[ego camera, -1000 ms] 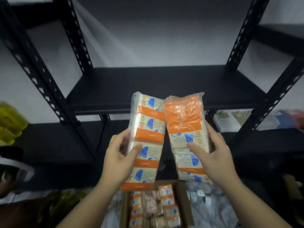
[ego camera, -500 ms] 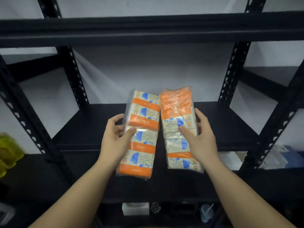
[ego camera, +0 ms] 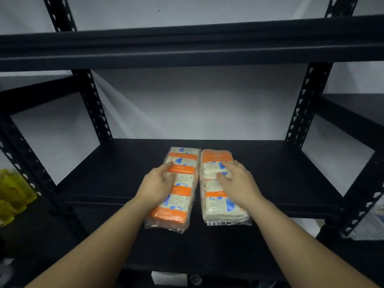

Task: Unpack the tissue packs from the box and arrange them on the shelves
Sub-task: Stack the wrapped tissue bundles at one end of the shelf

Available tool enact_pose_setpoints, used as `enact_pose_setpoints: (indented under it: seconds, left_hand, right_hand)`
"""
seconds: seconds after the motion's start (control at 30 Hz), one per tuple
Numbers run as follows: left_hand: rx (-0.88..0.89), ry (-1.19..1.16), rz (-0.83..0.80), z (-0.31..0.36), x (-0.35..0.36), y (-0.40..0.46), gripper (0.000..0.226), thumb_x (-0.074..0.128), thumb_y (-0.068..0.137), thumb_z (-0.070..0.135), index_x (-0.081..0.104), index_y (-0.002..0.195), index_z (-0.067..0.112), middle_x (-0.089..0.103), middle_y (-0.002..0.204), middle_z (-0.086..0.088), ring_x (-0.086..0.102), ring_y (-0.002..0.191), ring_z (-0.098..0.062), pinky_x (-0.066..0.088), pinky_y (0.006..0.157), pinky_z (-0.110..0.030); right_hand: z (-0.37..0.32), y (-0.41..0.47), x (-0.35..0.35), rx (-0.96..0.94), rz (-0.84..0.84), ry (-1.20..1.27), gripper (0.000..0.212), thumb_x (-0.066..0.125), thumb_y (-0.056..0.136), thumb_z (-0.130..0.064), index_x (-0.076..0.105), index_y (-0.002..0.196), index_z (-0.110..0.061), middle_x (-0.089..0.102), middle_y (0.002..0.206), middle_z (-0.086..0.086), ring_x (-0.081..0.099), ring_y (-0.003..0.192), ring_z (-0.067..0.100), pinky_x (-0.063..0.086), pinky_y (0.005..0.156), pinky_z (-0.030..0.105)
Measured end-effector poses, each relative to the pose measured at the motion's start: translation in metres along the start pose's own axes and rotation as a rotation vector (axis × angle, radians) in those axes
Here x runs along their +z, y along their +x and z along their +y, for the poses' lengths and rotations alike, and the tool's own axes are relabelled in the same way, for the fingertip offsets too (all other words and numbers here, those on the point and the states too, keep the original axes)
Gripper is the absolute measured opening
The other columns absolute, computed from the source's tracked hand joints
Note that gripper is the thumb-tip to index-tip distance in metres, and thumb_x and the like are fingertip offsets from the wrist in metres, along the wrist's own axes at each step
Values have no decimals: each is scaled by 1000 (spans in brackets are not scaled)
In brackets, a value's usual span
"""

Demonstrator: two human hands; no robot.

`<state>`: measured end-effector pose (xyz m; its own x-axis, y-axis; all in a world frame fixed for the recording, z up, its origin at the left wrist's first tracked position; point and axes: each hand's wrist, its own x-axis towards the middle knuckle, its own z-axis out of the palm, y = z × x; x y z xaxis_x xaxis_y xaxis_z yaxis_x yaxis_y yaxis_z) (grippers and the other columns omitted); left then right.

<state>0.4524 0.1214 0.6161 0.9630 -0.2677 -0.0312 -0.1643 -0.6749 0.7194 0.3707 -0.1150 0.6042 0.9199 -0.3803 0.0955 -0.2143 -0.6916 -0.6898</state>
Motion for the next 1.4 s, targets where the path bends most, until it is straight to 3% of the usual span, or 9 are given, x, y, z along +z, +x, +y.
enact_pose_setpoints:
  seconds: [0.1,0.2,0.27,0.37,0.57,0.77,0.97,1.2,1.4]
  left_hand:
    - [115,262,-36,3,4,8,67,49,103,58,24,163,42,10,174,1,29,155,-26,40,115,-43]
    - [297,397,-125,11,7,16,66,40,104,61,19,164,43,-3,175,7,-3,162,-20,2,130,-53]
    - [350,476,-170,8,11,24,67,31,103,66,16,165,44,-2,176,5,-8,161,-19,-6,128,-55]
    - [324,492,-173,-3,6,35,68,28,102,70,15,164,46,1,176,7,-6,162,-17,-2,128,-57]
    - [305,411,-182,-25,-16,40,66,31,102,68,14,163,49,2,174,15,1,161,-12,0,129,-54]
    - [285,309,-186,-33,-21,33,67,33,102,69,12,163,51,-1,173,19,-2,160,-9,5,130,-51]
    - [255,262,-206,-35,-23,30,68,34,100,71,8,160,55,-3,171,25,3,160,-7,23,127,-52]
    - [245,318,-199,-27,-21,29,89,29,84,90,7,161,52,-4,172,22,1,161,-10,26,124,-50]
    - [232,322,-187,-23,-26,34,108,64,69,77,20,163,45,4,174,16,5,161,-12,28,125,-46]
  right_hand:
    - [-10,-3,-1,-46,1,-179,59,49,103,-50,39,157,-29,15,171,3,15,153,25,29,120,42]
    - [-25,-15,4,-79,-10,-315,72,45,97,-67,37,158,-30,17,170,3,13,152,26,28,121,46]
    - [-34,-20,13,-54,-54,-392,88,39,89,-82,31,160,-31,18,170,4,12,153,27,27,121,49]
    - [-41,-12,15,-29,-66,-409,102,39,77,-93,30,159,-32,22,168,3,16,152,26,29,120,49]
    - [-30,51,7,-84,-116,-389,85,60,85,-73,38,157,-34,32,165,-2,26,149,27,34,118,48]
    - [-44,135,3,-157,-242,-488,78,65,88,-67,36,156,-44,29,167,-6,21,154,26,17,123,36]
    - [-59,170,-12,-103,-385,-596,93,68,67,-79,42,151,-49,38,156,-2,40,139,27,37,113,49]
    - [-44,147,2,-65,-151,-645,98,68,74,-76,40,155,-30,43,144,7,42,132,29,47,102,47]
    - [-41,150,-9,-110,-231,-581,89,75,79,-61,41,155,-30,44,146,2,43,132,26,45,105,45]
